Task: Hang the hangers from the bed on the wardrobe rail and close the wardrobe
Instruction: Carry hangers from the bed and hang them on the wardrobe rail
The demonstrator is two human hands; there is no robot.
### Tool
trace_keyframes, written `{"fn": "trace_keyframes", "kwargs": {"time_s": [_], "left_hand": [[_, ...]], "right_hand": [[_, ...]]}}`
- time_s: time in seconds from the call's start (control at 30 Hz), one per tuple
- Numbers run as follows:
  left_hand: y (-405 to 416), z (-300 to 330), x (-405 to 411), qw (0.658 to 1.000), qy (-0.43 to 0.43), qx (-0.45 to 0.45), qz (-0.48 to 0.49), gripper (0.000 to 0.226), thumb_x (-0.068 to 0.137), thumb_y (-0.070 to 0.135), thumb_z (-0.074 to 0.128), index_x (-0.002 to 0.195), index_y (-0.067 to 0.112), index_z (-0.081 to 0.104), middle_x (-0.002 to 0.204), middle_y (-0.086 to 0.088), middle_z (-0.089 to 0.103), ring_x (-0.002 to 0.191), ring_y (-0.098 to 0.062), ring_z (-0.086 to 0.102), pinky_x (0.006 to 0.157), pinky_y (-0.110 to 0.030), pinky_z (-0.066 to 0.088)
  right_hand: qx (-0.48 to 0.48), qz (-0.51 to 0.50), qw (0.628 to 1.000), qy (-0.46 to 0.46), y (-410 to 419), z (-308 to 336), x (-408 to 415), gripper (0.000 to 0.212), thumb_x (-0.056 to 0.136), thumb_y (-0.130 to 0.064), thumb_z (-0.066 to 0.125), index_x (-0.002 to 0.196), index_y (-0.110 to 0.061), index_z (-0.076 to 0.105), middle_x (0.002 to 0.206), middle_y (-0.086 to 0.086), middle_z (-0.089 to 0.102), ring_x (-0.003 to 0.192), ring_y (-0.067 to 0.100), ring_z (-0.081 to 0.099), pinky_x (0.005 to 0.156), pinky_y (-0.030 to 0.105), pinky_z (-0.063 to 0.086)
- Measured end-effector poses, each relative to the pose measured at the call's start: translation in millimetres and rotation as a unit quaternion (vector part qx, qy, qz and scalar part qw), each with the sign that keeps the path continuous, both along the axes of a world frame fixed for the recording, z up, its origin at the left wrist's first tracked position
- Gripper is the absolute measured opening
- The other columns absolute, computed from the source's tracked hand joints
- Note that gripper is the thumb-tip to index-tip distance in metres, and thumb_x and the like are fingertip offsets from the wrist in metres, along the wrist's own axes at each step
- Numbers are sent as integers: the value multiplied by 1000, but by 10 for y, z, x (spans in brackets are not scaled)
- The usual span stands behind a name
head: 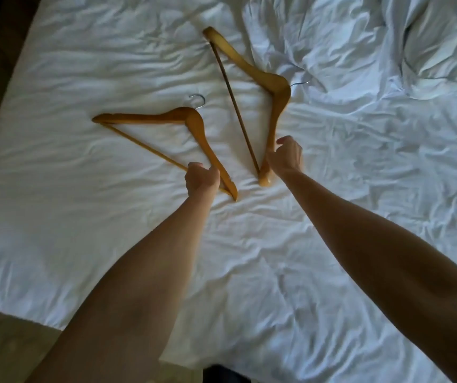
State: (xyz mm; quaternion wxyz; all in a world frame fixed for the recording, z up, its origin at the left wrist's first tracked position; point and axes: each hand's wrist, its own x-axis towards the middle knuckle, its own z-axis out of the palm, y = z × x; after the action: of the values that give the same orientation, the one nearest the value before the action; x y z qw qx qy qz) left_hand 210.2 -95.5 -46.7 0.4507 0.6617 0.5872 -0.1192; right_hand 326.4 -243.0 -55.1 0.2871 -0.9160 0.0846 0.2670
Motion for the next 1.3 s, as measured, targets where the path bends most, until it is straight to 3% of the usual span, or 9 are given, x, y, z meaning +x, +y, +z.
{"fn": "trace_keyframes", "kwargs": {"time_s": [0.13, 0.2, 0.33, 0.43, 0.53, 0.77, 1.0, 1.1, 1.3], "left_hand": [[80, -411, 226, 998, 16, 51, -26, 53, 92, 43, 68, 130, 9, 54, 131, -10, 63, 121, -33, 60, 96, -45, 50], [114, -560, 339, 997, 15, 73, -37, 54, 89, 49, 69, 124, 10, 59, 124, -9, 67, 116, -33, 62, 93, -47, 51], [194, -603, 354, 999, 8, 49, -15, 41, 88, 39, 69, 115, 8, 68, 114, -10, 71, 107, -33, 67, 86, -43, 53], [169, -478, 145, 999, -38, 7, 27, 30, 84, 36, 62, 100, 11, 70, 98, -6, 75, 94, -27, 71, 82, -41, 58], [30, -240, -169, 994, -101, 9, 46, 14, 90, 30, 59, 79, 23, 62, 74, -2, 73, 70, -19, 73, 72, -42, 62], [-217, 496, -952, 988, -153, 21, 11, 18, 96, 38, 61, 81, 29, 58, 71, 2, 70, 61, -15, 71, 64, -40, 63], [-521, 1417, -1776, 983, -173, -21, 50, 22, 99, 29, 59, 97, 9, 67, 64, -3, 68, 44, -2, 60, 47, -17, 46], [-723, 1754, -2119, 979, -193, -25, 67, 21, 99, 26, 61, 95, 6, 67, 64, -7, 68, 43, -5, 58, 44, -18, 45], [-1136, 2372, -2673, 966, -230, -19, 113, 16, 95, 27, 66, 91, 12, 70, 68, -6, 69, 56, -10, 63, 51, -19, 48]], "right_hand": [[-2, -14, 1000, 18, 118, -402, 264, 59, 86, -35, 72, 135, -12, 49, 130, 8, 60, 118, 27, 59, 96, 40, 52], [30, -45, 998, 17, 157, -557, 353, 54, 81, -33, 74, 129, -14, 56, 120, 6, 66, 110, 26, 64, 93, 41, 56], [87, -83, 991, 52, 129, -617, 352, 37, 77, -31, 73, 111, -17, 67, 99, 2, 72, 90, 19, 69, 80, 34, 59], [149, -122, 976, 97, 73, -466, 69, 10, 84, -22, 64, 87, -12, 66, 75, 2, 66, 66, 14, 60, 58, 27, 49], [182, -170, 959, 135, -84, -251, -413, 6, 85, -8, 57, 80, -10, 58, 64, 2, 55, 54, 12, 50, 46, 23, 40], [203, -236, 947, 82, -492, 581, -1483, 6, 83, -9, 59, 79, -13, 58, 62, 2, 49, 58, 15, 49, 54, 29, 43], [219, -135, 966, 33, -707, 1780, -2187, 4, 83, -6, 63, 87, -4, 62, 64, 8, 58, 55, 17, 57, 53, 31, 48], [222, -84, 971, 16, -817, 2157, -2455, 5, 84, -6, 64, 82, -10, 63, 63, 7, 59, 55, 18, 56, 51, 30, 48], [241, 10, 970, -4, -1043, 2782, -2985, 10, 90, -14, 63, 93, -22, 66, 70, 8, 67, 60, 17, 63, 56, 34, 57]]}}
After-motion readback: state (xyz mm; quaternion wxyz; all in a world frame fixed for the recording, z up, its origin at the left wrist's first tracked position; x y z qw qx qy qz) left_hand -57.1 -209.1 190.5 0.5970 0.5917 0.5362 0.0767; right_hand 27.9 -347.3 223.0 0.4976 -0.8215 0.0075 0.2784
